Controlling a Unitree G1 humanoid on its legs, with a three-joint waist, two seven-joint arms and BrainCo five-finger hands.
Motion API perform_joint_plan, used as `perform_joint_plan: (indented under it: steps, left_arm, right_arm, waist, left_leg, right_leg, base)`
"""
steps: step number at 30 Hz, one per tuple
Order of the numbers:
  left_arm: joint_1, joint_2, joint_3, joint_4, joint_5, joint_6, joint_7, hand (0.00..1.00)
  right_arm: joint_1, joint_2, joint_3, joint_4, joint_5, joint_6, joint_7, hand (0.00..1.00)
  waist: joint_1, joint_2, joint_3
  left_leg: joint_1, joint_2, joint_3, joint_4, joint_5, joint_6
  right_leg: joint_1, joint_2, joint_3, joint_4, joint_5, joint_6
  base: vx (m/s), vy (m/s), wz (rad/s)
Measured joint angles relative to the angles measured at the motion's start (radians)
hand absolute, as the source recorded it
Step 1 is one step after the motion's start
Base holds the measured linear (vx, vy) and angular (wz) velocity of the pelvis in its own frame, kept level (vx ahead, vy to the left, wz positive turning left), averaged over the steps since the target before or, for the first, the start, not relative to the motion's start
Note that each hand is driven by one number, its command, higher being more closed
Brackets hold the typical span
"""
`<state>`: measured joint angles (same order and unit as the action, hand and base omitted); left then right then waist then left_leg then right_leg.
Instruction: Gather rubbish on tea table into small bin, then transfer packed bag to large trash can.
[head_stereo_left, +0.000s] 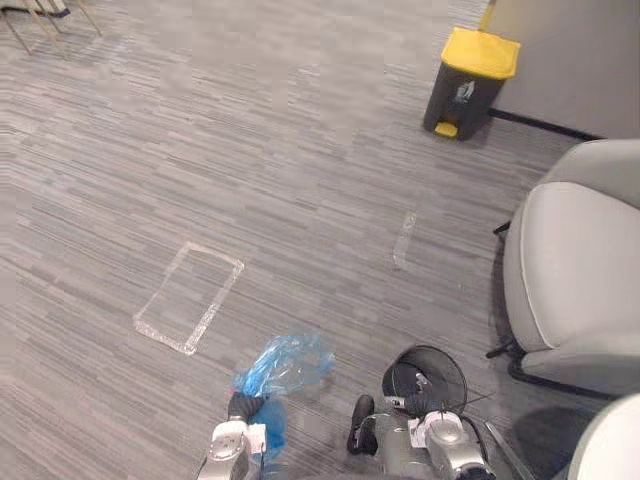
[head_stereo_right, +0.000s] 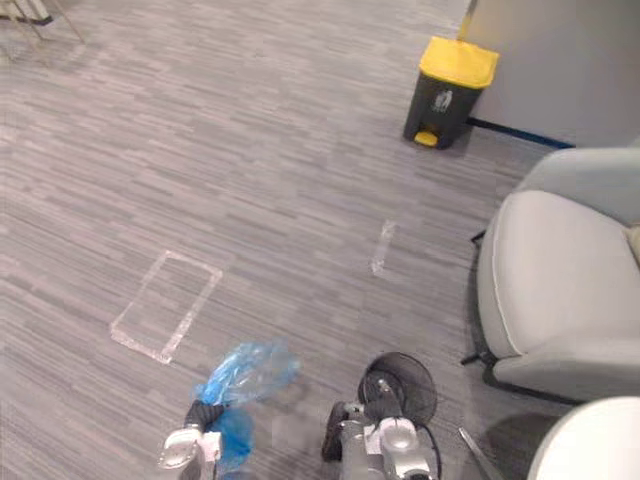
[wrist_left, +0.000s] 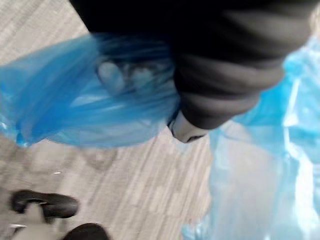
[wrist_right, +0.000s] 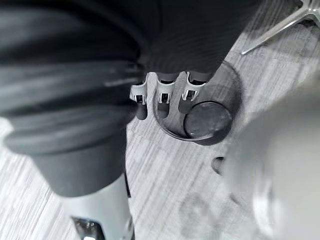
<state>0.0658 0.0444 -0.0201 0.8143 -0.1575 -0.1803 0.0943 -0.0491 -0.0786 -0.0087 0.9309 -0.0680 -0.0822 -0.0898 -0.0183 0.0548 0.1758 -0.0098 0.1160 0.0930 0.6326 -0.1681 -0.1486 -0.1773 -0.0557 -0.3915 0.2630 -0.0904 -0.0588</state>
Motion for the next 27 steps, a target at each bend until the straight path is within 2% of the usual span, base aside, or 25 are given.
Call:
perform_joint_plan:
  steps: [1,3,4,5,7,8,9,10,11,12,13,15,16,18,19,21,22,24,25,26,27]
  left_arm:
    - [0.027,-0.018,0.037,-0.028,-0.002,-0.002,-0.002,1.00]
    - [0.032,-0.017,0.050,-0.039,-0.002,-0.002,-0.003,1.00]
    - [0.035,-0.017,0.063,-0.049,-0.002,-0.002,-0.003,1.00]
    - [0.033,-0.017,0.065,-0.052,-0.002,-0.002,-0.004,1.00]
    - [0.027,-0.018,0.074,-0.055,-0.002,-0.002,-0.008,1.00]
    - [0.026,-0.018,0.080,-0.055,-0.002,-0.002,-0.010,1.00]
    - [0.023,-0.018,0.082,-0.058,-0.002,-0.005,-0.010,1.00]
    - [0.025,-0.023,0.081,-0.057,-0.002,-0.006,-0.010,1.00]
    - [0.014,-0.023,0.080,-0.034,-0.002,-0.006,-0.010,1.00]
    - [-0.005,-0.009,0.087,-0.015,-0.003,-0.002,-0.004,1.00]
    - [-0.011,-0.008,0.087,-0.016,-0.002,-0.003,-0.002,1.00]
    - [-0.010,-0.009,0.087,-0.005,-0.001,-0.001,-0.001,1.00]
    - [-0.001,-0.010,0.086,0.002,-0.002,0.002,0.000,1.00]
    - [0.028,0.008,0.057,0.002,-0.001,0.009,0.002,1.00]
    - [0.029,0.020,0.050,0.003,-0.001,0.016,0.004,1.00]
    - [0.025,0.040,0.043,0.003,-0.002,0.022,0.013,1.00]
    - [0.024,0.044,0.043,0.002,-0.002,0.021,0.016,1.00]
    - [0.022,0.042,0.043,0.002,-0.002,0.021,0.016,1.00]
    - [0.021,0.041,0.042,0.002,-0.002,0.020,0.016,1.00]
    - [0.026,0.044,0.042,0.002,-0.002,0.020,0.016,1.00]
    - [0.030,0.058,0.043,0.002,-0.002,0.020,0.016,1.00]
  right_arm:
    - [-0.001,0.017,0.016,-0.015,0.001,0.002,-0.001,0.00]
    - [-0.015,0.036,0.014,-0.015,0.001,0.002,-0.002,0.00]
    - [-0.037,0.053,0.013,-0.015,0.001,0.001,-0.003,0.00]
    - [-0.043,0.058,0.013,-0.014,0.001,0.001,-0.004,0.00]
    - [-0.064,0.064,0.010,-0.012,0.001,0.002,-0.008,0.00]
    - [-0.064,0.068,0.002,-0.012,0.001,0.002,-0.009,0.00]
    - [-0.063,0.064,-0.011,-0.009,0.001,0.003,-0.013,0.00]
    - [-0.063,0.052,-0.014,-0.009,0.001,0.003,-0.015,0.00]
    - [-0.073,0.043,-0.018,0.005,0.000,0.004,-0.020,0.00]
    - [-0.072,0.053,-0.012,0.005,0.000,0.010,-0.019,0.00]
    - [-0.067,0.057,-0.018,0.004,0.000,0.010,-0.020,0.00]
    - [-0.057,0.058,-0.027,0.008,0.000,0.012,-0.019,0.00]
    - [-0.059,0.062,-0.027,0.008,0.000,0.012,-0.019,0.00]
    - [-0.048,0.076,-0.026,0.007,0.000,0.011,-0.017,0.00]
    - [-0.044,0.079,-0.025,0.007,-0.001,0.012,-0.017,0.00]
    - [-0.038,0.077,-0.021,0.007,-0.001,0.014,-0.016,0.00]
    - [-0.038,0.074,-0.018,0.007,-0.001,0.014,-0.016,0.00]
    - [-0.040,0.069,-0.016,0.007,-0.003,0.014,-0.016,0.00]
    - [-0.042,0.066,-0.016,0.007,-0.003,0.014,-0.016,0.00]
    - [-0.038,0.066,-0.015,0.008,-0.004,0.014,-0.016,0.00]
    - [-0.027,0.067,-0.013,0.010,-0.009,0.015,-0.017,0.00]
  waist:
    - [0.027,-0.004,0.007]
    - [0.036,-0.006,0.008]
    - [0.048,-0.026,0.016]
    - [0.055,-0.033,0.018]
    - [0.077,-0.050,0.032]
    - [0.080,-0.065,0.043]
    - [0.080,-0.068,0.046]
    - [0.082,-0.047,0.040]
    - [0.087,-0.042,0.051]
    - [0.082,-0.065,0.048]
    - [0.083,-0.069,0.045]
    - [0.084,-0.066,0.046]
    - [0.082,-0.059,0.048]
    - [0.074,-0.060,0.047]
    - [0.073,-0.060,0.048]
    - [0.067,-0.064,0.049]
    - [0.054,-0.061,0.050]
    - [0.043,-0.055,0.053]
    - [0.040,-0.049,0.056]
    - [0.038,-0.058,0.052]
    - [0.036,-0.081,0.049]
  left_leg:
    - [-0.095,0.073,0.062,0.301,0.068,0.016]
    - [-0.147,0.106,0.110,0.409,0.010,0.058]
    - [-0.209,0.122,0.156,0.432,-0.036,0.086]
    - [-0.239,0.126,0.164,0.422,-0.054,0.096]
    - [-0.315,0.130,0.167,0.309,-0.099,0.098]
    - [-0.339,0.106,0.150,0.192,-0.102,0.091]
    - [-0.354,0.074,0.107,0.003,-0.079,0.079]
    - [-0.332,0.065,0.062,-0.187,-0.004,0.058]
    - [-0.308,0.060,0.061,-0.243,0.111,0.060]
    - [-0.292,0.024,0.077,-0.267,0.099,0.065]
    - [-0.281,0.008,0.081,-0.264,0.082,0.076]
    - [-0.240,-0.014,0.113,-0.238,0.007,0.098]
    - [-0.187,-0.018,0.140,-0.258,-0.017,0.107]
    - [-0.080,-0.024,0.181,-0.305,-0.040,0.119]
    - [-0.054,-0.024,0.188,-0.319,-0.051,0.124]
    - [0.013,-0.028,0.199,-0.367,-0.056,0.123]
    - [0.051,-0.027,0.201,-0.399,-0.056,0.122]
    - [0.108,-0.014,0.203,-0.446,-0.061,0.114]
    - [0.142,-0.002,0.206,-0.476,-0.065,0.105]
    - [0.168,-0.013,0.206,-0.501,-0.071,0.091]
    - [0.192,-0.041,0.193,-0.521,-0.079,0.079]
  right_leg:
    - [0.120,0.042,0.059,-0.084,-0.004,-0.006]
    - [0.177,0.050,0.105,-0.121,-0.006,-0.009]
    - [0.224,0.043,0.165,-0.160,-0.006,-0.009]
    - [0.238,0.039,0.189,-0.173,-0.006,-0.009]
    - [0.272,0.013,0.245,-0.192,-0.011,-0.001]
    - [0.292,-0.018,0.267,-0.191,-0.026,0.023]
    - [0.309,-0.045,0.288,-0.182,-0.054,0.066]
    - [0.310,-0.043,0.305,-0.167,-0.083,0.113]
    - [0.321,-0.058,0.335,-0.154,-0.118,0.165]
    - [0.315,-0.086,0.340,-0.145,-0.121,0.167]
    - [0.314,-0.082,0.345,-0.140,-0.113,0.165]
    - [0.300,-0.105,0.340,-0.041,-0.104,0.159]
    - [0.253,-0.117,0.380,0.111,-0.101,0.163]
    - [0.107,-0.122,0.429,0.455,-0.049,0.261]
    - [0.060,-0.119,0.424,0.535,-0.056,0.248]
    - [-0.050,-0.118,0.346,0.628,-0.118,0.179]
    - [-0.092,-0.113,0.292,0.585,-0.143,0.142]
    - [-0.140,-0.088,0.221,0.417,-0.143,0.121]
    - [-0.158,-0.072,0.174,0.245,-0.099,0.102]
    - [-0.152,-0.063,0.146,0.101,-0.028,0.098]
    - [-0.151,-0.068,0.146,-0.001,0.073,0.090]
  base:
    - [0.63,-0.067,-0.78]
    - [0.43,0.007,-1.00]
    - [0.35,0.053,-1.04]
    - [0.50,0.161,-1.21]
    - [0.40,0.208,-0.92]
    - [0.39,0.323,-0.69]
    - [0.39,0.357,-0.68]
    - [0.46,0.488,-0.76]
    - [0.35,0.407,-0.58]
    - [0.33,0.364,-0.33]
    - [0.32,0.264,-0.05]
    - [0.31,0.234,-0.30]
    - [0.31,0.224,-0.57]
    - [0.33,0.165,-0.49]
    - [0.30,0.073,-0.27]
    - [0.34,-0.001,-0.09]
    - [0.44,-0.060,0.07]
    - [0.41,-0.097,0.10]
    - [0.46,-0.144,0.08]
    - [0.46,-0.152,0.12]
    - [0.51,-0.179,0.12]
